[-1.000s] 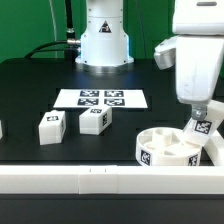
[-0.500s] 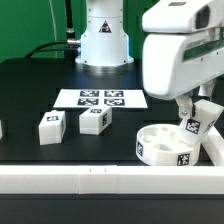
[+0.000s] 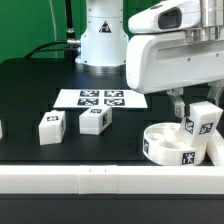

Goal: Assemble stool

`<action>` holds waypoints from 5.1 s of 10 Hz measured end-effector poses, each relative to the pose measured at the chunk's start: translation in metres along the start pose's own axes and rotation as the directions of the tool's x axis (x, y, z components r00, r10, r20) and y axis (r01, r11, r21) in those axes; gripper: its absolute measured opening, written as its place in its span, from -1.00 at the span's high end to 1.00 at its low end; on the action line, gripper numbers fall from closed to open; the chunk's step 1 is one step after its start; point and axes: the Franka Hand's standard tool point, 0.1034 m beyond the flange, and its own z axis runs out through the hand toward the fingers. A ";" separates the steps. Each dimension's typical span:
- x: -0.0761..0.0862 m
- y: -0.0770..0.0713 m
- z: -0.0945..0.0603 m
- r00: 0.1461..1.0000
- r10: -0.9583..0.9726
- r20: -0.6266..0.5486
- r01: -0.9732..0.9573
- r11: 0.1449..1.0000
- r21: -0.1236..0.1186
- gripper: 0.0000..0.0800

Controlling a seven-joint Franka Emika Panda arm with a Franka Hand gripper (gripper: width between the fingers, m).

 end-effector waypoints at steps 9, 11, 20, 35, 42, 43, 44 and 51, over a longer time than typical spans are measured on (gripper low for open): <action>0.004 -0.004 0.001 0.718 0.690 -0.092 -0.685 0.724 0.078 0.15; 0.008 0.001 -0.001 0.619 0.779 -0.101 -0.770 0.627 0.116 0.15; 0.018 0.013 -0.006 0.369 0.927 -0.071 -0.906 0.376 0.196 0.15; 0.032 0.022 -0.025 0.964 0.244 -0.108 -0.240 0.970 0.043 -0.62; 0.034 0.020 -0.020 0.850 -0.526 -0.020 0.524 0.850 -0.049 -0.62; 0.036 0.021 -0.019 0.807 -0.591 -0.004 0.590 0.806 -0.049 -0.62; 0.035 0.023 -0.019 0.775 -0.632 -0.001 0.631 0.774 -0.053 -0.62; 0.035 0.018 -0.010 0.293 -0.952 0.091 0.956 0.291 -0.038 -0.62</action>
Offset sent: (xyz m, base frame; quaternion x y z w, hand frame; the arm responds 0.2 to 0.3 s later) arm -0.0135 0.0017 -0.0016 -0.0272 0.0501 0.2372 0.9698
